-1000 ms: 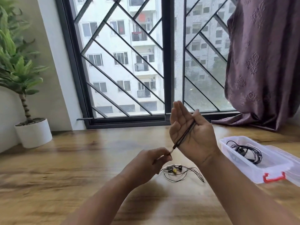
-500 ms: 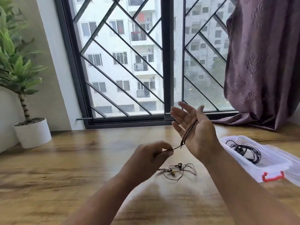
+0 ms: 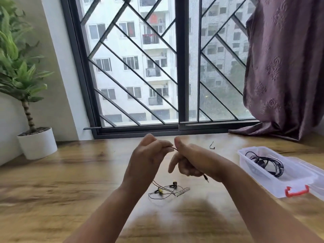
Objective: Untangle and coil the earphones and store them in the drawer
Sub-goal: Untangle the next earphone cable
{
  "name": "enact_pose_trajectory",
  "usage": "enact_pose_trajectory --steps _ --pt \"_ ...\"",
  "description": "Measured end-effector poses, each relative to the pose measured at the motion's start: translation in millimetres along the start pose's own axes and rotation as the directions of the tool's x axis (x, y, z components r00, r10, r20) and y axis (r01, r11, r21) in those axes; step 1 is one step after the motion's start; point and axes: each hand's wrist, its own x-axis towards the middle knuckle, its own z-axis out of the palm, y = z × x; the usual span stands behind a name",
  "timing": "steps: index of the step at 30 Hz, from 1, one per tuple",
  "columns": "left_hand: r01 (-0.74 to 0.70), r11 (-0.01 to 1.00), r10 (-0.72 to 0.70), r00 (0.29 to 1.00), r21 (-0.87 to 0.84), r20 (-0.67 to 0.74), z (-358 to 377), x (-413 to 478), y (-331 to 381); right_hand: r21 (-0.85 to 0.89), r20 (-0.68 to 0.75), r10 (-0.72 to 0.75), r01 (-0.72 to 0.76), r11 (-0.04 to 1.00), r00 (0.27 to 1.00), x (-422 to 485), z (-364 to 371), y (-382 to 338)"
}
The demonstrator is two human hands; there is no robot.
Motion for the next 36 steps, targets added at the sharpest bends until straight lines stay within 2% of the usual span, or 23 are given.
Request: enact_pose_trajectory --steps 3,6,9,11,15,20,24,27,29,31,32,36 --pt "0.029 0.999 -0.029 1.000 -0.039 -0.009 0.0 -2.0 3.4 0.106 0.207 0.049 -0.072 0.992 0.977 -1.8 3.6 -2.1" --pt "0.056 0.996 -0.058 0.998 -0.067 -0.030 1.3 -2.9 2.5 0.237 0.335 0.032 -0.117 0.964 0.942 -3.1 5.8 -4.3" --pt "0.095 0.990 -0.097 0.995 -0.104 -0.016 3.9 -3.3 -1.1 0.439 0.423 -0.080 -0.127 0.889 0.902 -4.4 5.9 -6.0" --pt "0.146 0.980 -0.142 0.989 -0.137 0.035 6.6 -4.6 -2.5 0.612 0.440 -0.209 -0.121 0.782 0.873 -4.9 5.6 -8.1" --pt "0.170 0.979 -0.154 0.979 -0.116 0.135 10.9 -7.3 -3.4 0.853 0.320 -0.385 -0.086 0.515 0.866 -7.4 0.7 -10.9" --pt "0.162 0.982 -0.130 0.954 -0.097 0.270 16.3 -10.7 -1.4 0.978 0.093 -0.384 -0.014 0.206 0.919 -7.7 -3.7 -12.8" --pt "0.141 0.988 -0.105 0.918 -0.068 0.381 24.0 -16.5 -3.7 0.984 -0.133 -0.327 0.163 0.067 0.936 -4.3 -7.5 -12.9" --pt "0.130 0.990 -0.088 0.881 -0.059 0.465 29.5 -21.9 -4.0 0.955 -0.288 -0.235 0.297 0.003 0.928 0.6 -15.1 -9.8" --pt "0.138 0.988 -0.085 0.850 -0.066 0.520 31.4 -23.3 -2.7 0.933 -0.353 -0.155 0.359 0.012 0.923 3.6 -20.1 -6.0" --pt "0.122 0.991 -0.069 0.833 -0.061 0.549 31.5 -22.8 -0.1 0.911 -0.397 -0.096 0.405 0.083 0.913 5.7 -24.1 -2.7" --pt "0.111 0.992 -0.056 0.833 -0.067 0.550 31.0 -22.3 0.8 0.892 -0.415 -0.075 0.422 0.159 0.907 5.8 -25.8 -1.5" --pt "0.111 0.990 -0.053 0.869 -0.088 0.492 24.5 -19.0 1.7 0.688 -0.468 -0.030 0.385 0.616 0.883 6.3 -22.8 -0.6"
